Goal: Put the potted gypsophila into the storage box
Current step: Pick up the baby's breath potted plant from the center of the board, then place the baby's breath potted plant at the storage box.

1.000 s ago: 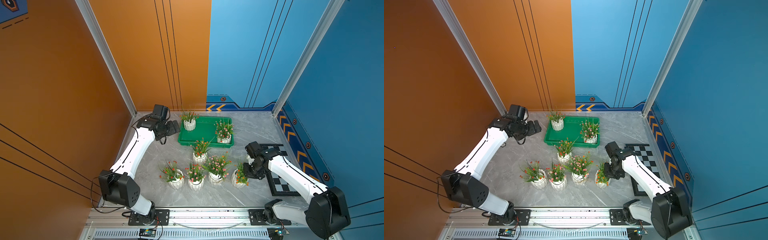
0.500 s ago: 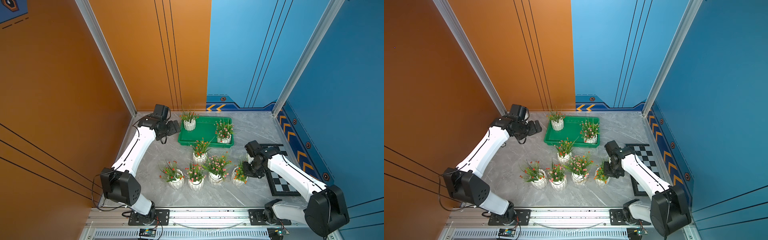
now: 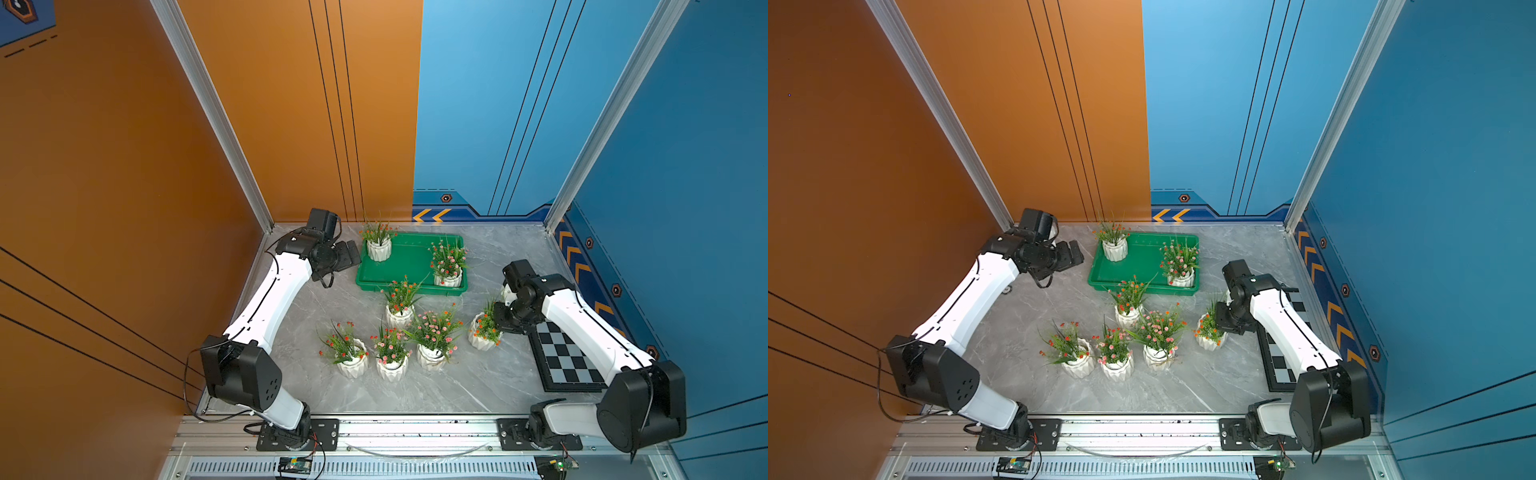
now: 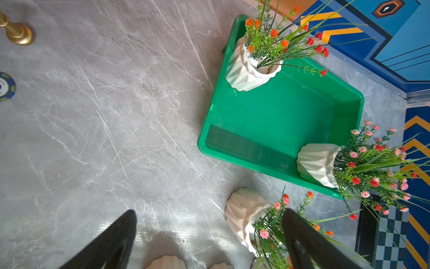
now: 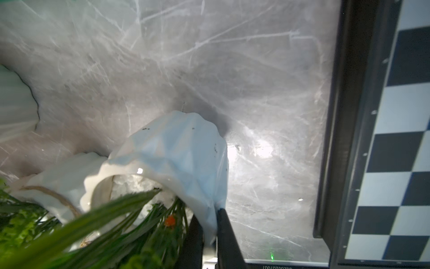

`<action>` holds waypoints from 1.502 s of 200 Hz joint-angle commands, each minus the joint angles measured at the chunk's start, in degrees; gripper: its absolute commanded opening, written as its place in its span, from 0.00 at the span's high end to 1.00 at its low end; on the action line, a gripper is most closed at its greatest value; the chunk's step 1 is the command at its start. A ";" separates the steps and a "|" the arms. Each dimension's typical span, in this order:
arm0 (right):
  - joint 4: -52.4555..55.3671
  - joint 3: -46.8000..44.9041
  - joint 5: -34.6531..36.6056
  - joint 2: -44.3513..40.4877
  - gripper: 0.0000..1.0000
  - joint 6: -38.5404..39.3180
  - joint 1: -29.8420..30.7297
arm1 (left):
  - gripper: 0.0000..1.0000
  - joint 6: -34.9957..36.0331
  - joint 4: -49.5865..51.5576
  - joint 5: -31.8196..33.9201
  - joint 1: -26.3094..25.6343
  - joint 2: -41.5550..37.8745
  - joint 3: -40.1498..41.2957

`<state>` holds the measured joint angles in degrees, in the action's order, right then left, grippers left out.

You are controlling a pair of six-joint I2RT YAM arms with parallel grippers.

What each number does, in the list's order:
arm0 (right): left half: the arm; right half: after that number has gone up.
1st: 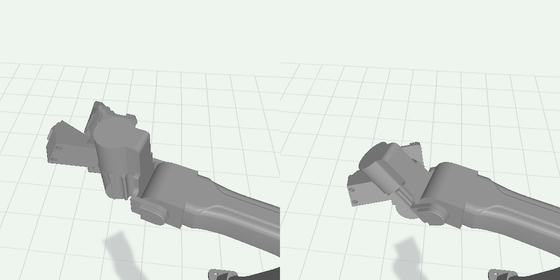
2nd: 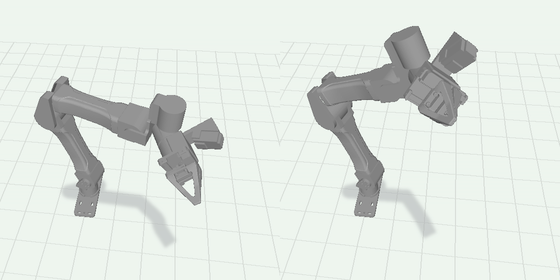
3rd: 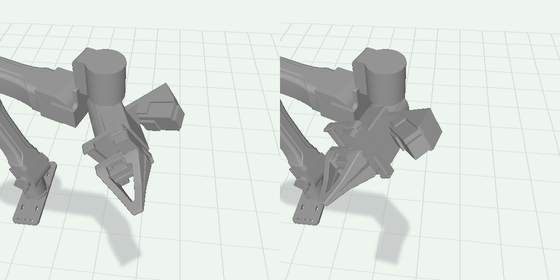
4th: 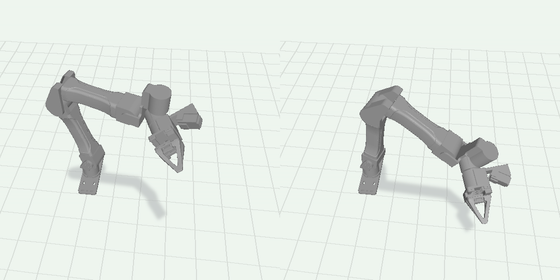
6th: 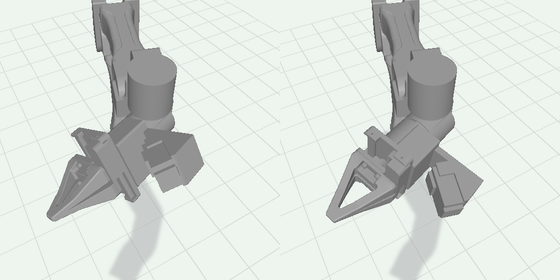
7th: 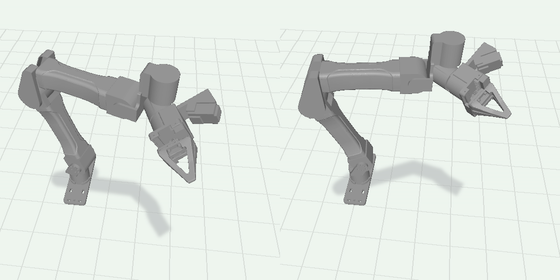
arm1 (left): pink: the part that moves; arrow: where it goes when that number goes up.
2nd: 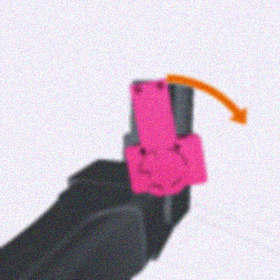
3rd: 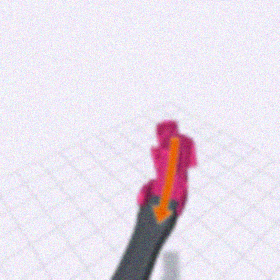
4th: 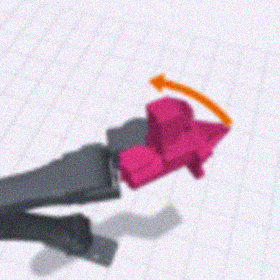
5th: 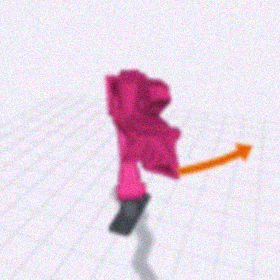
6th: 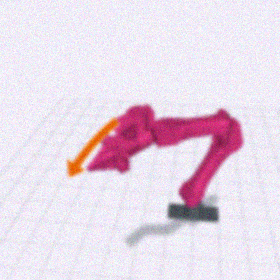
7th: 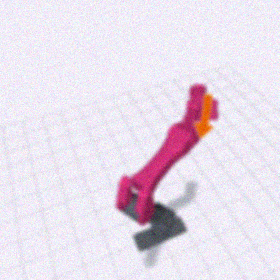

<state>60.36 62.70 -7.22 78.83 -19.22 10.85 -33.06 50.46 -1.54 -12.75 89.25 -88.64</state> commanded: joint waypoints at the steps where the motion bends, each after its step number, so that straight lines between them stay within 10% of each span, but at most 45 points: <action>1: 2.18 6.10 -0.72 2.72 0.96 4.56 -2.49 | 0.02 -0.33 0.40 -0.05 0.44 0.63 -1.45; 84: 5.98 31.71 -1.84 20.21 0.96 9.92 -12.49 | 0.02 -0.27 0.42 0.66 1.99 0.07 -0.83; 216: 7.44 78.54 0.25 50.89 0.97 1.83 -7.68 | 0.02 -0.37 0.35 1.19 5.05 1.74 -1.26; 300: -1.09 80.34 -0.09 54.78 0.97 -4.00 -0.17 | 0.02 -0.16 0.40 0.66 5.64 4.00 -1.89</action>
<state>64.23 140.51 -6.22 133.27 -20.25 9.52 -33.04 50.43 -1.52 -7.81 92.31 -88.97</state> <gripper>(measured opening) 0.111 0.983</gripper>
